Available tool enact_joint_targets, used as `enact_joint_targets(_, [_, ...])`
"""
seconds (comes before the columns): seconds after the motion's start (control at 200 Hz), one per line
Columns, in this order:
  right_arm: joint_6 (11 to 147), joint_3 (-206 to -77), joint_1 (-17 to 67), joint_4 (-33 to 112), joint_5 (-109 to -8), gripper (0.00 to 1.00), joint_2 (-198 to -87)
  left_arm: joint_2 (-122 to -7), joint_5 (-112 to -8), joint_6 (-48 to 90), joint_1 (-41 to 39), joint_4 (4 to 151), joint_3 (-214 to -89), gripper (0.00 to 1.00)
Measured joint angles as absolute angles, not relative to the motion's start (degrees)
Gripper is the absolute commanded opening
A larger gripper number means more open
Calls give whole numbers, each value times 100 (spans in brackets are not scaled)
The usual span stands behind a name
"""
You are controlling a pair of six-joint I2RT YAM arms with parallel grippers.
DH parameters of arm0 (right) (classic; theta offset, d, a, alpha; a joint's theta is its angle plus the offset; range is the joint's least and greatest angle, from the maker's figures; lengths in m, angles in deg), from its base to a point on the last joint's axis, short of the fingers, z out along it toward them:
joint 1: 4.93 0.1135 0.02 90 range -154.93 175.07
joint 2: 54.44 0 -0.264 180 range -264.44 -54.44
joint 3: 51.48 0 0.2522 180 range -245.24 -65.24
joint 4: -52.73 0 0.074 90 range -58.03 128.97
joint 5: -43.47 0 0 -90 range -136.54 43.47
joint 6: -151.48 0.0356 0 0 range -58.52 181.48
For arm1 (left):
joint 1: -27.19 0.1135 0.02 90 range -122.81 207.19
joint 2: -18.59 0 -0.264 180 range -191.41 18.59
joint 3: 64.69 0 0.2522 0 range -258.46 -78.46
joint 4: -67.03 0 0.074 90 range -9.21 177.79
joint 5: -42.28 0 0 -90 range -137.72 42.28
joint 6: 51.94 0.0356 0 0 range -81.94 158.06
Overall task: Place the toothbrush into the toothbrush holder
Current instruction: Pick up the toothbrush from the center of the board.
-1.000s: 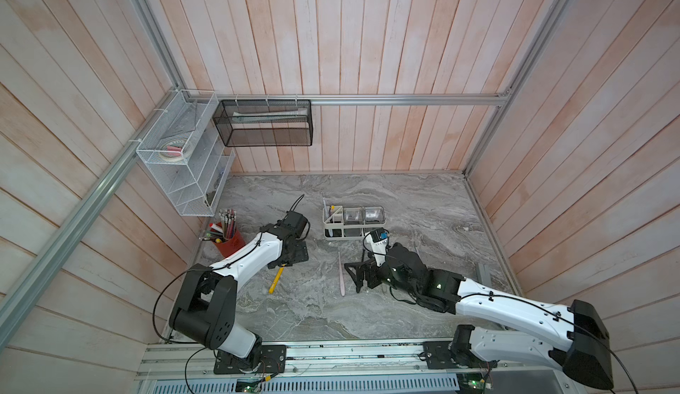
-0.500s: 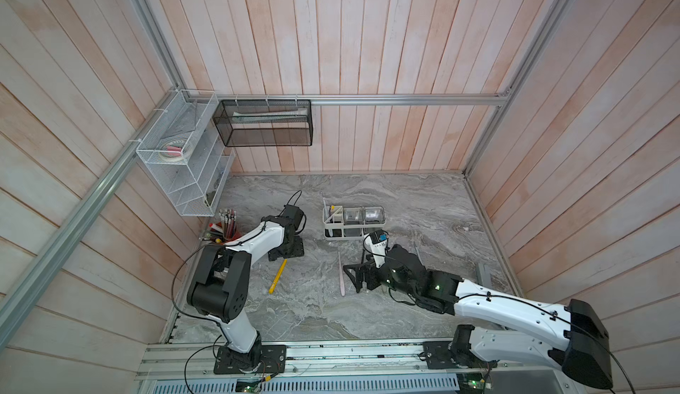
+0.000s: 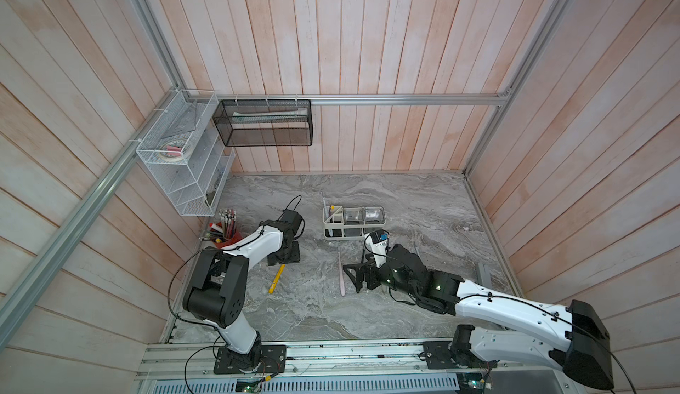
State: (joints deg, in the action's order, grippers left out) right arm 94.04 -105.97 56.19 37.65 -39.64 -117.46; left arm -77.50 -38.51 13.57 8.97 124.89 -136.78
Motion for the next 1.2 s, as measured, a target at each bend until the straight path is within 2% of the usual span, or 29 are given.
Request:
enact_joint_targets(0.285, [9408,-10542,5619,3776,-3981,98,-11716,-8100,-3836,1412,897,12473,-13824,57])
enact_joint_targets(0.365, [9406,-10525,5619,3771,-3981,98,-11694,-8113,-3838,1401,897,12469,-13829,44])
enact_joint_targets(0.58, [9404,-10525,5619,3771,-3981,98,-11683,-8159,-3833,1431,897,12462,-13857,40])
enact_joint_targets(0.685, [9404,-10525,5619,3771,-3981,98,-11657,-8189,-3849,1438,897,12462,-13879,31])
enact_joint_targets(0.76, [9404,-10525,5619,3774,-3981,98,-11639,-8226,-3851,1453,895,12456,-13912,21])
enact_joint_targets(0.975, [9404,-10523,5619,3771,-3981,98,-11635,-8272,-3892,1429,890,12454,-13949,17])
enact_joint_targets(1.03, [9404,-10523,5619,3771,-3981,98,-11630,-8281,-3899,1431,890,12458,-13960,12])
enact_joint_targets(1.2, [9402,-10523,5619,3769,-3981,98,-11593,-8299,-3908,1383,890,12480,-13988,3])
